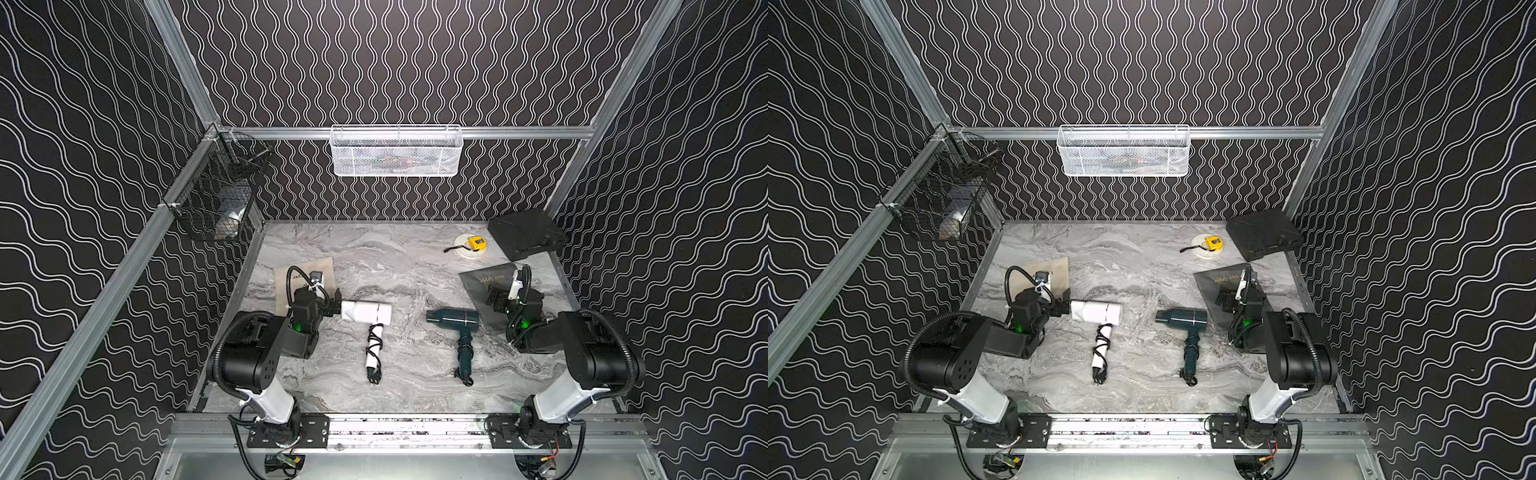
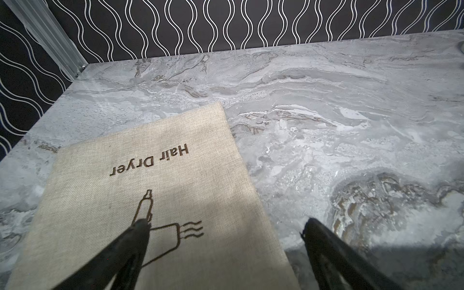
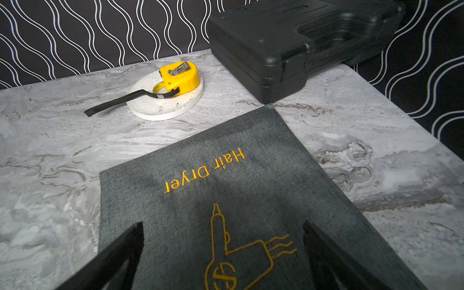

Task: Pack away hair dryers
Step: Pick up the hair dryer from the center of the board.

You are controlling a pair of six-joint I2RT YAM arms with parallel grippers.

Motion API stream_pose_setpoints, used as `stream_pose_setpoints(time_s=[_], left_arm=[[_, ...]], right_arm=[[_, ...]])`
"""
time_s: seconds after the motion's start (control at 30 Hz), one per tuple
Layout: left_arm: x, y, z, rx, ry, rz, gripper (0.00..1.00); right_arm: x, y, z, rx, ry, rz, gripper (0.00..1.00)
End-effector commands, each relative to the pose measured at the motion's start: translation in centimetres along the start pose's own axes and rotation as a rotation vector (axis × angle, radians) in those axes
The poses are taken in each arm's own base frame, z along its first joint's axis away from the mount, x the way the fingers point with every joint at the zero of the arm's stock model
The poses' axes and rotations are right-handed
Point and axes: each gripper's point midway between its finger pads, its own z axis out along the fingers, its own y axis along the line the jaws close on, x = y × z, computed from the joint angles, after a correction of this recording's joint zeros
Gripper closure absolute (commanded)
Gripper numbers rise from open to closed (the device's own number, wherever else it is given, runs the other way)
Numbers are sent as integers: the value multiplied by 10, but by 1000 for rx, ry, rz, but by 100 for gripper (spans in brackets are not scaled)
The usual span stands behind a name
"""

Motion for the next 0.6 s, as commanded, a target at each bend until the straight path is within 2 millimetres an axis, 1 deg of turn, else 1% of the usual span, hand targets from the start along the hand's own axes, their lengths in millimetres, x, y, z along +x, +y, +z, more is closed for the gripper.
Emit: stream_pose_setpoints(time_s=[0.0, 0.57], left_arm=[[-8, 1, -1, -5, -36, 21, 1], [-9, 0, -1, -2, -35, 20, 1]], right_arm=[[-13, 2, 0, -8, -51, -3, 0], [-12, 3, 1, -12, -47, -3, 0]])
